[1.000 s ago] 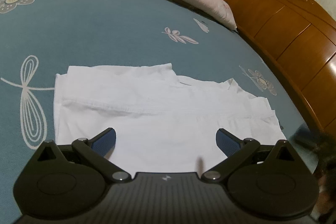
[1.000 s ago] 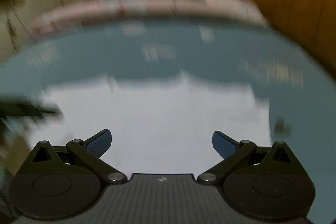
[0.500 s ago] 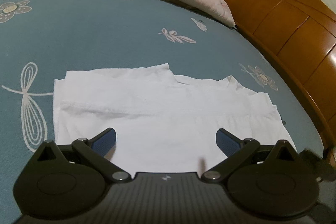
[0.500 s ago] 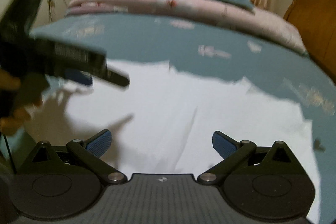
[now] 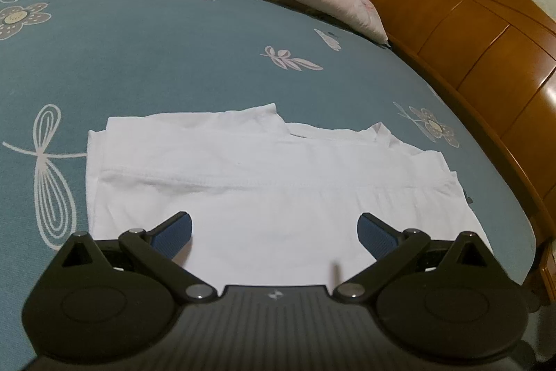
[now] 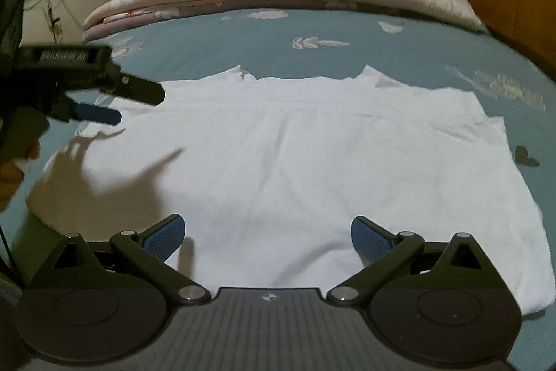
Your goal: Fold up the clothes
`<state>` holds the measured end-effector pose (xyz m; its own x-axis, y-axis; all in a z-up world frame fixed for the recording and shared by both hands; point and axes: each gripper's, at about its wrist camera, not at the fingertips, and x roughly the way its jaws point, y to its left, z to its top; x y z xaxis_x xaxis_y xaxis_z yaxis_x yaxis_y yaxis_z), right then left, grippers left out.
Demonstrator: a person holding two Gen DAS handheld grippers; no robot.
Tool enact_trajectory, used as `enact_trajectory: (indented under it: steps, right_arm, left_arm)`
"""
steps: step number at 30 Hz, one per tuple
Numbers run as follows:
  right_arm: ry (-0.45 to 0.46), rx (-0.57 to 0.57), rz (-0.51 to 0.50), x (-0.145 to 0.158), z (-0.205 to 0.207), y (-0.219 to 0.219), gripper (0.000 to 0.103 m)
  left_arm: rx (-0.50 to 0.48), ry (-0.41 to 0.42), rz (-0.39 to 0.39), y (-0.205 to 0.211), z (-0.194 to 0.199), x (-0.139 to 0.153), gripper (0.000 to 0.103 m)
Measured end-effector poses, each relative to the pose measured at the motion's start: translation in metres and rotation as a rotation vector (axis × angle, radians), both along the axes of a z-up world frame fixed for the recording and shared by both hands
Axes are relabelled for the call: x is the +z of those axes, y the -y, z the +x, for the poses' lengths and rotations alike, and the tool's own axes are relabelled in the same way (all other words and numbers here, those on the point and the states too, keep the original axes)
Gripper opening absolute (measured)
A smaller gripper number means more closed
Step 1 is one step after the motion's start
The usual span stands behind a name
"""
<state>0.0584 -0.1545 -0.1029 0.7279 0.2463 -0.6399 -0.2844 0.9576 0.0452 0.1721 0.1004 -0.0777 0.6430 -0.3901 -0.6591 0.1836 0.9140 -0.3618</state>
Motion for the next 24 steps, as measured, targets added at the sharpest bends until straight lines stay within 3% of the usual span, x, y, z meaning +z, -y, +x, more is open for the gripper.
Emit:
enact_trajectory:
  steps: [4, 10, 17, 24]
  right_arm:
    - [-0.012, 0.005, -0.099, -0.001, -0.002, -0.012, 0.103]
    - [-0.019, -0.004, -0.055, 0.009, -0.005, -0.013, 0.103]
    - [0.038, 0.034, -0.089, 0.018, -0.011, -0.031, 0.103]
    - [0.098, 0.067, -0.126, 0.026, -0.023, -0.031, 0.103]
  left_arm:
    - [0.000, 0.005, 0.000, -0.001, -0.002, 0.002, 0.101]
    - [0.002, 0.021, -0.003, -0.004, -0.006, 0.006, 0.101]
    - [0.000, 0.041, -0.005, -0.005, -0.010, 0.009, 0.101]
    - [0.026, 0.167, -0.071, -0.023, -0.031, 0.026, 0.101]
